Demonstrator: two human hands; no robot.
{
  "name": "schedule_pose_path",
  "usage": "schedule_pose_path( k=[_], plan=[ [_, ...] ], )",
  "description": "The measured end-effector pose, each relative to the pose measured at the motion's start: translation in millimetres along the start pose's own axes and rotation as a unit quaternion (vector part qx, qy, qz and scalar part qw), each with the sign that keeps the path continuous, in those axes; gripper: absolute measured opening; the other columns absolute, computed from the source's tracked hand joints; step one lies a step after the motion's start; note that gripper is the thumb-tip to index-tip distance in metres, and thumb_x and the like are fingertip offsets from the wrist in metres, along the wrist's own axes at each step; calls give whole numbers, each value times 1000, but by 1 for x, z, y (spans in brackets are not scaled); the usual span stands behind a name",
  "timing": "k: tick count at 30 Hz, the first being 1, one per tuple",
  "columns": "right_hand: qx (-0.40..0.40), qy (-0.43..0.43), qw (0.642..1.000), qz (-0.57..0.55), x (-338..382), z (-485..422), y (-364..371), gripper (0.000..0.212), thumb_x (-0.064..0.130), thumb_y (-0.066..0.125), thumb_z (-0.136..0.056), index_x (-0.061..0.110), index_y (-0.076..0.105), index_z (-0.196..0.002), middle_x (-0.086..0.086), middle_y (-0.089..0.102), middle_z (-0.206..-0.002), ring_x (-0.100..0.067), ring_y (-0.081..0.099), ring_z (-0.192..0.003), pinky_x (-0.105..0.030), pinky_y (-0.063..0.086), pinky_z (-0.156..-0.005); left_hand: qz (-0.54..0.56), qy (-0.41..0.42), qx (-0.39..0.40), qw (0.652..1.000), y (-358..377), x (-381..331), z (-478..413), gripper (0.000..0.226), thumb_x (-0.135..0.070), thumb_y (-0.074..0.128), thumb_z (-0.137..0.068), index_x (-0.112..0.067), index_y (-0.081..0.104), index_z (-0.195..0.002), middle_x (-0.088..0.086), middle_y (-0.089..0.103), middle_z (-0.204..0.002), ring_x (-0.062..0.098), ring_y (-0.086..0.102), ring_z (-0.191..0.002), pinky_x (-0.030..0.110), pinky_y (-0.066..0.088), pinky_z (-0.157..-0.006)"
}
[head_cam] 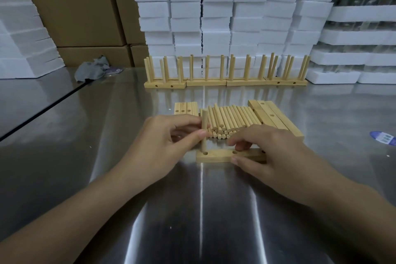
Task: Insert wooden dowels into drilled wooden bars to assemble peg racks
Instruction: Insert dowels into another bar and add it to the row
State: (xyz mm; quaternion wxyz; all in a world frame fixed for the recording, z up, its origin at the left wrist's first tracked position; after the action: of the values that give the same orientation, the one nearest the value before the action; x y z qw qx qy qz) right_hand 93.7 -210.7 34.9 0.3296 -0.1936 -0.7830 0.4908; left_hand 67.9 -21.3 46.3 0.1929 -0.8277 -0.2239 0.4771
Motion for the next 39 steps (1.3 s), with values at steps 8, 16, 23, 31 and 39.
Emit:
schedule_pose_path(
  k=[8, 16, 23, 31, 39],
  plan=[
    [12, 4, 1000, 3, 0, -1, 1, 34, 63, 50, -88, 53, 61, -119, 35, 56, -106, 9, 53, -106, -22, 49, -90, 31, -15, 21, 999, 5, 2, 0, 23, -22, 77, -93, -25, 81, -115, -16, 81, -104, 2, 76, -100, 21, 60, -90],
    [8, 13, 1000, -8, -1, -1, 0, 34, 60, 53, -89, 48, 66, -118, 33, 58, -103, 7, 55, -103, -19, 48, -87, -33, -14, 89, 995, 8, -2, -3, 22, -25, 71, -99, -31, 79, -118, -23, 78, -110, -3, 72, -107, 22, 58, -96],
    [10, 10, 1000, -9, -3, -3, 2, 27, 53, 61, -90, 48, 68, -116, 34, 58, -101, 9, 54, -106, -14, 46, -81, 15, -46, 71, 996, 10, 6, -1, 21, -26, 76, -96, -30, 80, -117, -19, 80, -108, -1, 75, -103, 24, 60, -96],
    [9, 5, 1000, -20, -3, -2, 2, 31, 55, 57, -87, 44, 72, -113, 34, 59, -101, 8, 56, -104, -13, 44, -80, 51, -44, -46, 997, 11, 9, 3, 20, -45, 90, -80, -31, 80, -91, -10, 78, -89, 13, 78, -79, 29, 63, -70],
    [9, 7, 999, -31, -4, -2, 3, 24, 50, 63, -90, 44, 72, -111, 31, 59, -101, 7, 57, -104, -11, 42, -80, 33, -35, -3, 999, 12, 6, -3, 15, -40, 85, -82, -31, 77, -74, -6, 66, -64, 11, 57, -59, 26, 48, -58]
  ],
)
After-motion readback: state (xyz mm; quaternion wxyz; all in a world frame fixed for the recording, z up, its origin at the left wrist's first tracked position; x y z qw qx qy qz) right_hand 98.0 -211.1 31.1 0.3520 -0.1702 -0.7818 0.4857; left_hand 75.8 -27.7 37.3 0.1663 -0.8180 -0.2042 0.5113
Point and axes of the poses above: each hand's wrist, its own z-axis away from the middle knuckle, its own y-axis out of the palm, x = y × z, the point moved 9 cm from there along -z, towards the middle knuckle
